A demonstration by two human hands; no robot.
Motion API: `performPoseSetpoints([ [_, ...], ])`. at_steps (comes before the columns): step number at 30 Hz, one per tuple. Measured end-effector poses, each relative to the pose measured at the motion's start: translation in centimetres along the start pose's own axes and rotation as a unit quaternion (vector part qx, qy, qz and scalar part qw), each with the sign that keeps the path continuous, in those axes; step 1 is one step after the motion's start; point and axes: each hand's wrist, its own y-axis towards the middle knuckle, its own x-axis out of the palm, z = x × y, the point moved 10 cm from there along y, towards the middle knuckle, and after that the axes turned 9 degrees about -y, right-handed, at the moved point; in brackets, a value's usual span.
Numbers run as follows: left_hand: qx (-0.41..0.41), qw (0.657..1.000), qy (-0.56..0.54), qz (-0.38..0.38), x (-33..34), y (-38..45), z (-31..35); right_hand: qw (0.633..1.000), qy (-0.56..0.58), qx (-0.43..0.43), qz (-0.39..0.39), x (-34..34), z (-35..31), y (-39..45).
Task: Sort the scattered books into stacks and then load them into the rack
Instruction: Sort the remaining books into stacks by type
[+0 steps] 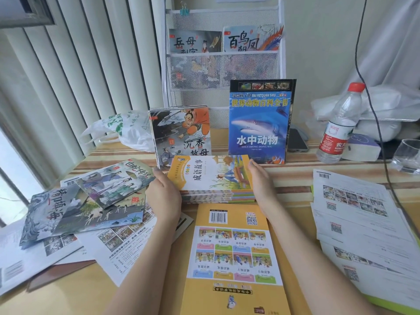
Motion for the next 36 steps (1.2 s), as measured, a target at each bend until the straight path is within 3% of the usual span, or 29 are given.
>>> performPoseSetpoints([
  [5,0.139,0.989,0.051,0.012,0.0,-0.6,2.3,0.994,-0.047,-0.061,0.075,-2.2,-3.0,-2.2],
  [8,0.29,0.954,0.034,-0.063,1.3,-4.0,6.8,0.976,-0.131,-0.127,0.121,-5.8,-5.6,-5.5],
  [11,0.343,0.923,-0.003,-0.175,3.0,-8.6,9.6,0.938,-0.325,-0.071,0.099,-9.8,-3.5,-9.2],
  [15,0.173,0.884,-0.038,-0.433,10.2,-15.6,10.7,0.883,-0.455,0.083,0.082,-16.0,2.9,-12.3],
  [18,-0.042,0.83,-0.06,-0.553,16.2,-21.2,9.1,0.834,-0.537,0.114,0.056,-18.0,5.1,-13.3],
  [20,-0.147,0.81,-0.095,-0.56,18.5,-23.1,7.7,0.818,-0.565,0.098,0.046,-18.3,5.3,-13.9],
  [24,-0.258,0.793,-0.177,-0.523,20.1,-23.9,6.7,0.81,-0.58,0.057,0.064,-18.6,4.2,-15.6],
  [28,-0.398,0.721,-0.29,-0.488,20.3,-23.9,5.3,0.792,-0.603,0.012,0.094,-18.8,3.7,-17.2],
  [30,-0.41,0.702,-0.304,-0.496,20.5,-23.7,4.8,0.802,-0.586,0.002,0.116,-19.0,3.6,-17.6],
  [36,-0.282,0.727,-0.261,-0.568,21.1,-24.1,5.6,0.85,-0.497,0.044,0.169,-21.7,4.2,-17.7],
])
